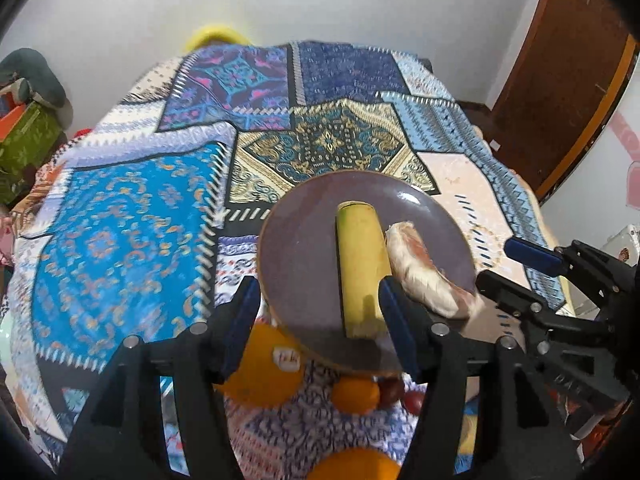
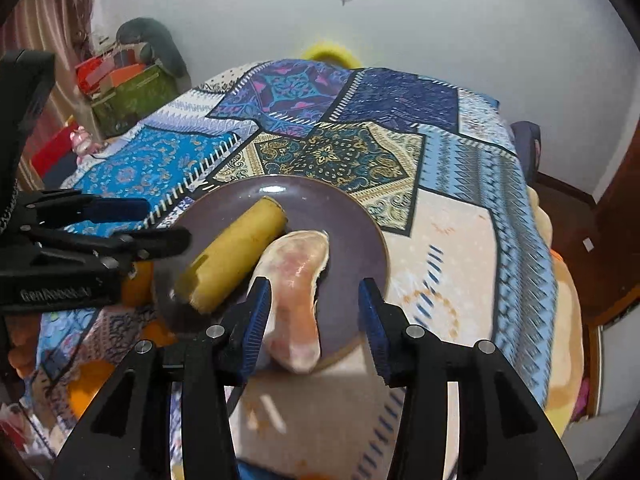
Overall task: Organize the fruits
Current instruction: 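Lower the pomelo segment onto the plate with the right tool while the left tool sets down the cylinder, then grasp the second yellow cylinder with the right tool while the left tool grasps the Dole orange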
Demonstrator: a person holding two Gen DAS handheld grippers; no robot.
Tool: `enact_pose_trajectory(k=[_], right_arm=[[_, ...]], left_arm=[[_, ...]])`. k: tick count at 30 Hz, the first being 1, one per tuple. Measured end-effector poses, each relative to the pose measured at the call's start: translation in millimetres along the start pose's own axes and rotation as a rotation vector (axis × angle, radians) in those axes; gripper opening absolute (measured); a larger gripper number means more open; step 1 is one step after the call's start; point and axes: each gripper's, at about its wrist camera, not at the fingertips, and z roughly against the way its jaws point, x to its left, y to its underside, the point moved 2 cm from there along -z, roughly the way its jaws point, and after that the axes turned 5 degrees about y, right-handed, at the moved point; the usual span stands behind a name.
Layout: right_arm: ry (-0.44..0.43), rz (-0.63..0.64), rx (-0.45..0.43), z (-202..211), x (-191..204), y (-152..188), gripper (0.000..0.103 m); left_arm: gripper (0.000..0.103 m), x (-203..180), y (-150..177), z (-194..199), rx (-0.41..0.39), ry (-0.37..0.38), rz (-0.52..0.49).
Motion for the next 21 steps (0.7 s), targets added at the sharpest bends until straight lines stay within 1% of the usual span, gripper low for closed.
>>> enact_pose_trajectory(k=[3,8,10,13,17,21], right_arm=[[0.006,-0.021,-0.017,21.9,-3.8,8.7,0.042],[0.024,-0.027,-0.043,56.4,-3.3,19.4,0.043],[0.032,-0.028,-0.059,70.1,-3.3,23.3,0.049],[0.047,-0.031,-0.089,89.7,-0.7,28.9,0.051],[0.038,-0.033,-0.094,106.6,2.3,38.0,0.051],[0.038,-0.021,-0.098,122.3,7.7,52.4,0.051]], left_arm=[[0.061,-1.7,9.8,25.9,-0.042,-0.009,-0.008],[0.062,-3.1,28.1,63.9,-0.084,-0.036,-0.030],[0.062,-2.2,37.1,79.0,-0.098,-0.043,-0.033],[0.066,-1.2,49.5,98.5,-0.119,-0.048,-0.031],[0.066,1.2,65.2,118.5,-0.133,-0.042,-0.022],[0.068,1.5,79.5,128.8,-0.132,-0.046,-0.025]])
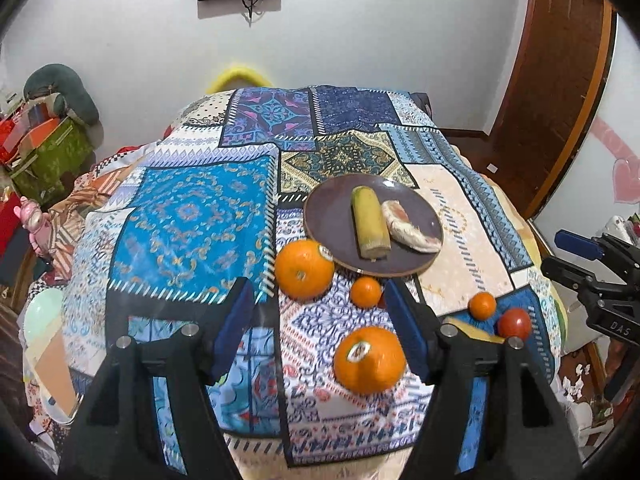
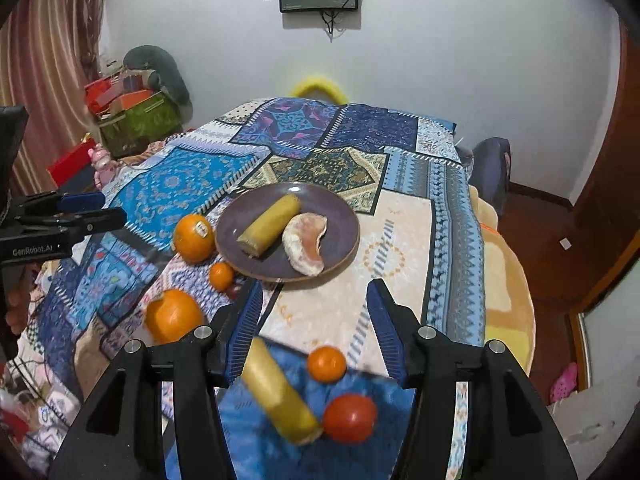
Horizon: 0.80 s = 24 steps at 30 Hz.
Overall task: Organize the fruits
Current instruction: 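Grasp the second yellow cylinder with the right tool while the left tool grasps the Dole orange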
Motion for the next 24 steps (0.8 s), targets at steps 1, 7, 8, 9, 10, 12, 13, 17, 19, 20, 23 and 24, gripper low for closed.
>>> enact_pose_trajectory(k=[1,7,8,9,10,12,13,17,19,20,23,24], right_arm=[[-0.003,-0.001,0.004,2.7,1.2,3.9,0.051],[-0.028,-0.003,0.050,2.2,11.3,27.9,0.051],[-0.031,-0.003,0.056,1.0,12.9,31.5,0.051],[-0.038,-0.005,0.067,-2.4,14.9,35.3,0.051],[-0.043,-0.008,0.074,-3.1,16.0,38.1,0.051],[-0.060,-0.019,0.094,-7.1,17.7,44.7,0.051],[-0.070,-0.024,0.104,-9.5,19.0,47.8,0.051],[-0.088,-0.027,0.145,-22.9,24.4,58.7,0.051],[-0.101,-0.032,0.175,-32.5,26.2,63.5,0.051],[-0.105,-0.033,0.189,-37.0,27.2,65.6,0.051],[-0.113,-0.026,0.216,-46.8,30.0,68.9,0.051],[-0.117,-0.022,0.225,-50.1,30.9,69.6,0.051]], left_arm=[[0.068,-0.1,3.6,2.0,0.001,-0.001,-0.002],[0.069,-0.5,26.4,2.6,0.028,0.019,0.013],[0.069,-1.2,30.1,1.3,0.035,0.020,0.013],[0.069,-1.7,34.1,-0.6,0.045,0.022,0.011],[0.069,-1.8,38.2,-2.0,0.055,0.025,0.007],[0.069,-3.4,46.8,-7.2,0.081,0.032,-0.003],[0.069,-3.6,50.0,-9.7,0.093,0.033,-0.007],[0.072,-4.3,64.2,-25.2,0.146,0.042,-0.009],[0.072,-4.8,68.1,-33.4,0.170,0.054,-0.006],[0.072,-5.7,69.6,-37.8,0.180,0.059,-0.005],[0.072,-9.7,72.9,-50.7,0.209,0.073,-0.009],[0.072,-11.5,73.6,-55.2,0.218,0.077,-0.012]])
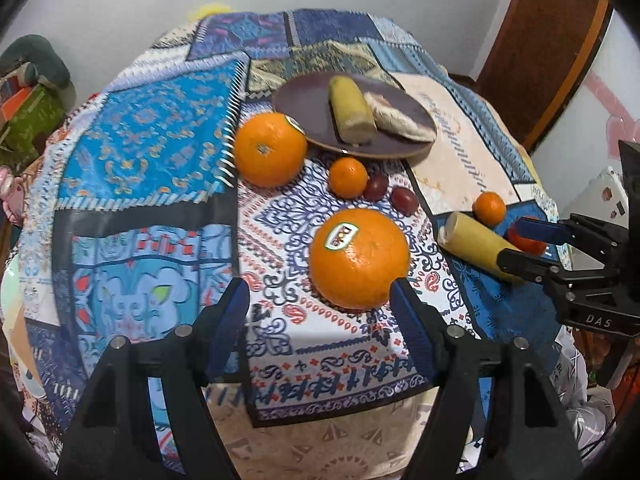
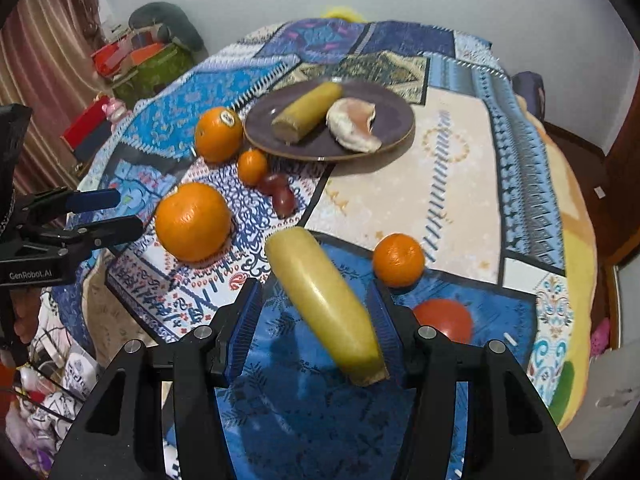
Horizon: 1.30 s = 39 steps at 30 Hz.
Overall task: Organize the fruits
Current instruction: 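Grasp the second yellow cylinder with the right tool while the left tool grasps the Dole orange, then carry the yellow cylinder and Dole orange over the purple plate with both tools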
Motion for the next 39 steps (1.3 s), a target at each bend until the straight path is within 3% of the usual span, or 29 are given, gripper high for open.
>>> enact_pose_trajectory(k=[13,23,26,39], right_arm=[[-0.031,0.021,0.055,-36.2,2.2,-3.5,0.051],[-0.061,-0.055,0.027,-40.0,-4.4,-15.6,0.040],[-0.068,-0.077,0.020,-38.1,-6.7,-17.4,0.039],[-0.023,-0.058,-0.102,4.8,-8.0,-28.3,0.036]], left_arm=[[0.081,-9.9,-12.6,-39.0,0.044,0.054,-0.013],[0.079,-8.9,-16.2,-55.5,0.052,0.062,0.017],[0.069,-10.9,-15.9,-51.1,0.034,0.077,0.004],[0.069,-17.2,-15.1,-31.4,0.007,0.039,-0.007]])
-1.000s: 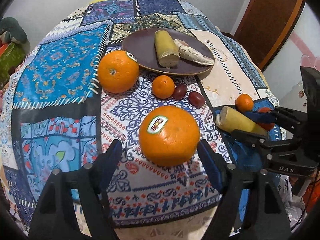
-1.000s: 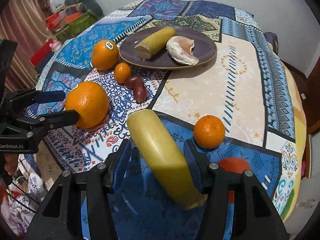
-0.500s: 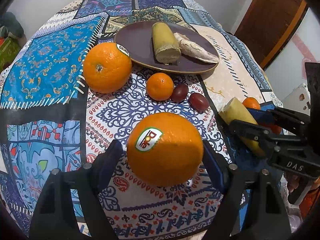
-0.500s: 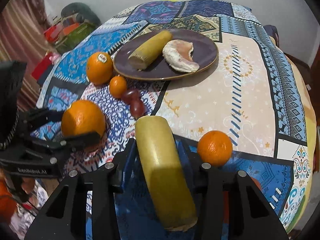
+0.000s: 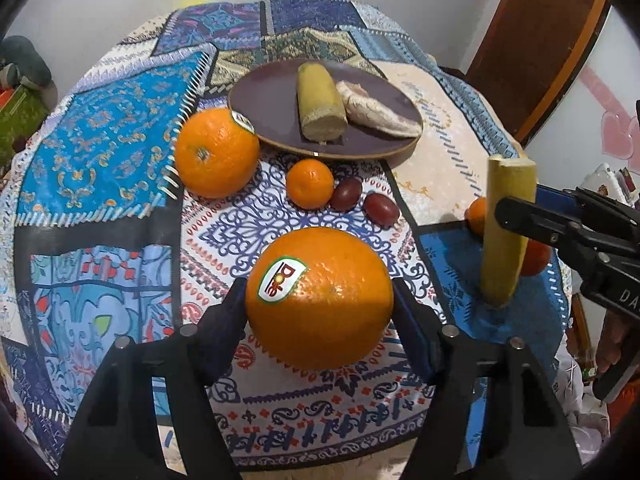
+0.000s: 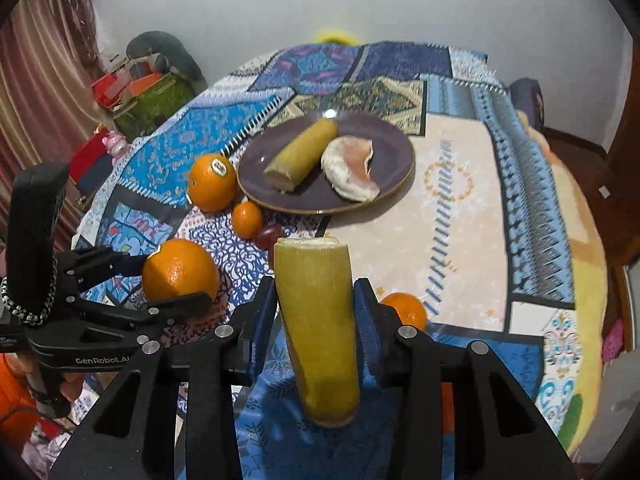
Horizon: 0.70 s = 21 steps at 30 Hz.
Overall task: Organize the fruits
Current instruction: 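Carry the yellow cylinder and Dole orange over the purple plate with both tools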
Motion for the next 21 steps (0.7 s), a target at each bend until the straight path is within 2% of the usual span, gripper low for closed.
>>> enact_pose_trajectory(k=[12,21], right_arm=[[0.005,-0.013,-0.088,28.9,-5.7,-17.9,0.035],[0.021,-0.014,-0.154,43.1,-11.7,-41.2,0.035]], left_arm=[[0.069,0.5,-25.8,41.6,-0.109,-0.019,0.012],[0.069,4.3,-55.1,51.6,-0.163,-0.025,0.014]])
